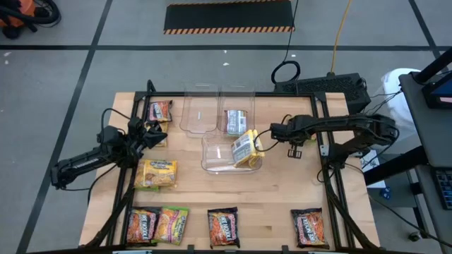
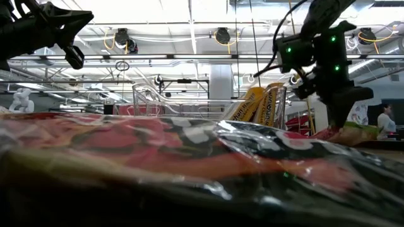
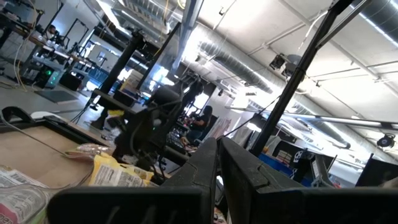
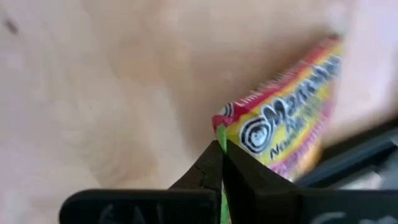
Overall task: Sort Maruchan noodles
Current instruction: Put the green noodle pack into the top right transparent bin
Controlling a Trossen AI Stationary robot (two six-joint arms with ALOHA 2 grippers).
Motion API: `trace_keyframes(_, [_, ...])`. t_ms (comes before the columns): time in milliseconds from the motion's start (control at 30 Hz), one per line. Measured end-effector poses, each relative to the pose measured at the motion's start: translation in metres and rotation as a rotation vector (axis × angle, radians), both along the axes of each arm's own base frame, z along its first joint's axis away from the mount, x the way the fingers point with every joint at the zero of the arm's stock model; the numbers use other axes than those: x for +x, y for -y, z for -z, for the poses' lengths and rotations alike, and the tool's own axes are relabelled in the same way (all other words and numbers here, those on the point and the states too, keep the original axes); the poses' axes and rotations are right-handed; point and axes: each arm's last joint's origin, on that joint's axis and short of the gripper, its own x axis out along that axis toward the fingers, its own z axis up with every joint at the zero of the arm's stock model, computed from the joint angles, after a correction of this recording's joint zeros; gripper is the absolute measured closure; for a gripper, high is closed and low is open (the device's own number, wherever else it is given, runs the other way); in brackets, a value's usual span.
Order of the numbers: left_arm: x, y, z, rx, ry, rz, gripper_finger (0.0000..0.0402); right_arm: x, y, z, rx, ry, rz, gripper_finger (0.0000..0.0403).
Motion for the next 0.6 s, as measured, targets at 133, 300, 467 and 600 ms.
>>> trace_keyframes(133, [0.000, 0.000, 0.000, 0.005, 0.000, -0.002, 0.0376, -0.007, -0.001, -0.016, -0.069, 0.022, 0.043, 0.0403])
trace_keyframes(300, [0.000, 0.000, 0.000, 0.005, 0.000, -0.002, 0.0376, -0.013, -0.002, -0.026, -0.105, 0.089, 0.116, 0.0403])
trace_keyframes(467, [0.000, 0.000, 0.000, 0.019, 0.002, -0.017, 0.0376, -0.012, -0.002, -0.030, -0.124, 0.159, 0.142, 0.0403])
trace_keyframes(600, [0.000, -0.001, 0.000, 0.020, 0.003, -0.029, 0.0376, -0.007, 0.000, -0.031, -0.137, 0.227, 0.144, 0.0403])
